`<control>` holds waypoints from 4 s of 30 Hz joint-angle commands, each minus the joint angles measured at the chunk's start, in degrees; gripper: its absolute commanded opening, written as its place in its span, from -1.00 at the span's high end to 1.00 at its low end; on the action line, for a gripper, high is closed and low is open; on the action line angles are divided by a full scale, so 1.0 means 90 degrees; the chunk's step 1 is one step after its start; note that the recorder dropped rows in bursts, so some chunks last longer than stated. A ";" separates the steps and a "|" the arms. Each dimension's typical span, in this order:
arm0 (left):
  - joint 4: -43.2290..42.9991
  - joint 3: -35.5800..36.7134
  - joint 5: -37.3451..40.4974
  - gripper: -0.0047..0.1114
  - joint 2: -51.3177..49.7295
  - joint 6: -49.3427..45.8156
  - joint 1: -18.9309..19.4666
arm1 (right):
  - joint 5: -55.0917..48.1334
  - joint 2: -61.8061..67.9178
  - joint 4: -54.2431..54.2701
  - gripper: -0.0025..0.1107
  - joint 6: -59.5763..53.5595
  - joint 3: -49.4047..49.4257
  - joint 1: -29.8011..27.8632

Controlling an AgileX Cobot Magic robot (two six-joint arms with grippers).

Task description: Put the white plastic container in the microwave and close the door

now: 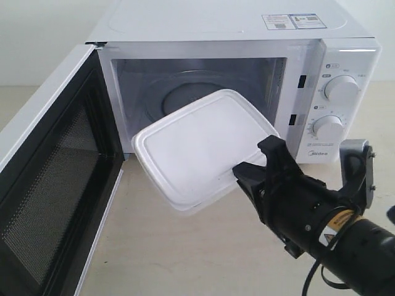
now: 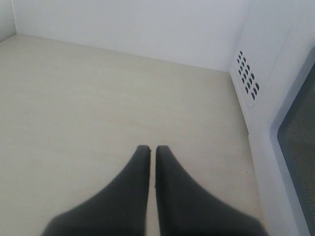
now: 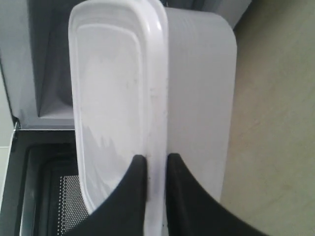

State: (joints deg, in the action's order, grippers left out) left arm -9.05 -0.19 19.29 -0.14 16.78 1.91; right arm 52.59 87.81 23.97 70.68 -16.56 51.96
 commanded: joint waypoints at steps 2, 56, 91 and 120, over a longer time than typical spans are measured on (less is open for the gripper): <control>0.0049 0.0021 -0.0021 0.84 0.0015 0.0023 0.0020 | 0.1138 0.0852 -0.0063 0.96 0.0939 -0.0019 -0.0006; 0.0049 0.0021 -0.0021 0.84 0.0015 0.0023 0.0020 | 0.0900 0.2765 0.3823 0.96 -0.1295 -0.3751 0.0426; 0.0049 0.0021 -0.0021 0.84 0.0015 0.0023 0.0020 | 0.0490 0.3205 0.4668 0.79 -0.2242 -0.4836 0.0060; 0.0049 0.0021 -0.0021 0.84 0.0015 0.0023 0.0020 | -0.0096 0.1786 0.1751 0.96 -0.9554 -0.2180 0.0514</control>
State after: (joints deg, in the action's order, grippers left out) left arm -9.05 -0.19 19.29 -0.14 16.78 1.91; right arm 53.67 105.33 39.96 1.46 -36.51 56.57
